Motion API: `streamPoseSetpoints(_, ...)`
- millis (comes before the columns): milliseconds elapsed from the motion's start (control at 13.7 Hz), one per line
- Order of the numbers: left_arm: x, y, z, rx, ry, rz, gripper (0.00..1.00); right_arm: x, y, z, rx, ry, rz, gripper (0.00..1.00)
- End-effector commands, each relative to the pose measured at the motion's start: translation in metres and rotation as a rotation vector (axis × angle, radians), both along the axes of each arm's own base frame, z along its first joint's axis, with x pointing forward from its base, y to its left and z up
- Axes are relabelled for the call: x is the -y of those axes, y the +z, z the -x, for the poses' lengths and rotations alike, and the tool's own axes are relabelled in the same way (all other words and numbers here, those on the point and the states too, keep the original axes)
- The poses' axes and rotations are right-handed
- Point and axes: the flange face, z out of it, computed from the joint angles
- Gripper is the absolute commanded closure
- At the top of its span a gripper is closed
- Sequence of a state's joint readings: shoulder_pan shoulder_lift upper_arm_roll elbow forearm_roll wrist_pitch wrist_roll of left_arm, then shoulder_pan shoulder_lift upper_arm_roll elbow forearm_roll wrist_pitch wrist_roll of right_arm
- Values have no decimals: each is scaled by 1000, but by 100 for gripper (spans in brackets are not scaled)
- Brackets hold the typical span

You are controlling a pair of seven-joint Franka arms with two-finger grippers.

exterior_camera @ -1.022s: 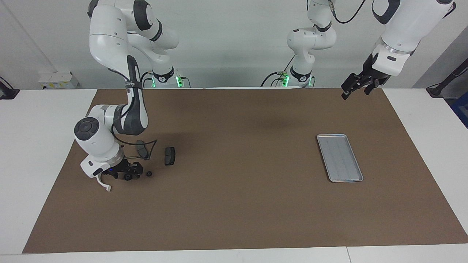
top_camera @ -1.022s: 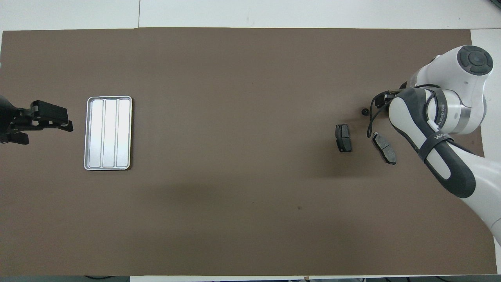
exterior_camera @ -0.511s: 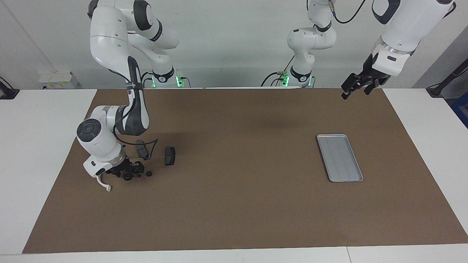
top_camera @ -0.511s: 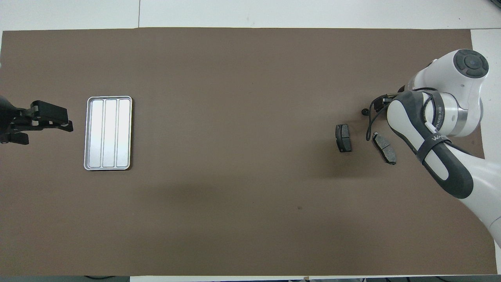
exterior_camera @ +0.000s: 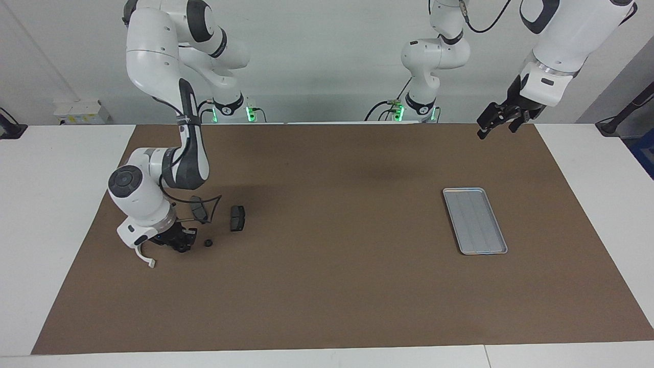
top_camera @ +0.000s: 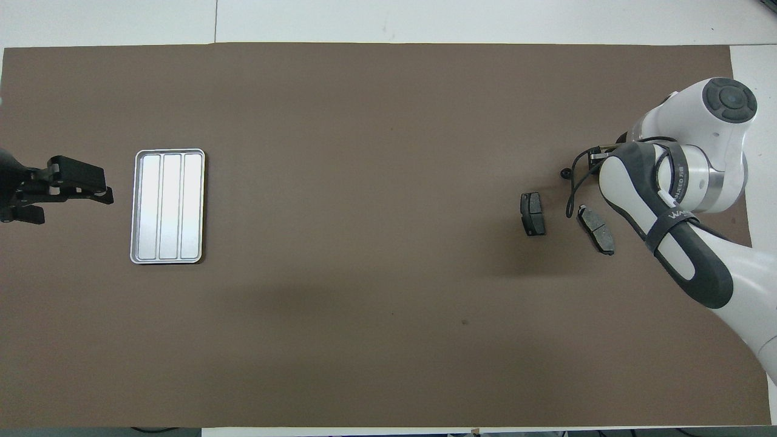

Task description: Pick bearing gear from pile to tray

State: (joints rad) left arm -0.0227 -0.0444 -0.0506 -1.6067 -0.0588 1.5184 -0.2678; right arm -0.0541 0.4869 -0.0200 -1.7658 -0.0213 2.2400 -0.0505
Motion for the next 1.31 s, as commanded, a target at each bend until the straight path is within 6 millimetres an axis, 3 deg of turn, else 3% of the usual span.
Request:
streamPoseSetpoints(0, -1, 1, 9, 13, -5, -18, 0, 3, 1, 0, 19, 10, -3, 100)
streamPoseSetpoints(219, -1, 1, 10, 13, -6, -19, 0, -5, 34, -11, 41, 17, 4, 100)
streamPoseSetpoints(292, -1, 1, 10, 13, -5, -18, 0, -11, 55, -16, 49, 17, 1, 100)
streamPoseSetpoints(511, -2, 1, 9, 13, -5, -19, 0, -56, 121, -32, 37, 30, -10, 100)
streamPoseSetpoints(730, -2, 1, 9, 13, -5, -19, 0, -157, 174, -26, 37, -48, -15, 100)
streamPoseSetpoints(803, -2, 1, 9, 13, -3, -19, 0, -187, 181, -18, 26, -60, -12, 100)
streamPoseSetpoints(1096, -2, 1, 9, 13, -5, -19, 0, -330, 190, 25, 52, -135, -28, 100)
streamPoseSetpoints(1242, -2, 1, 9, 13, -5, -19, 0, -380, 185, 49, 53, -142, -35, 100)
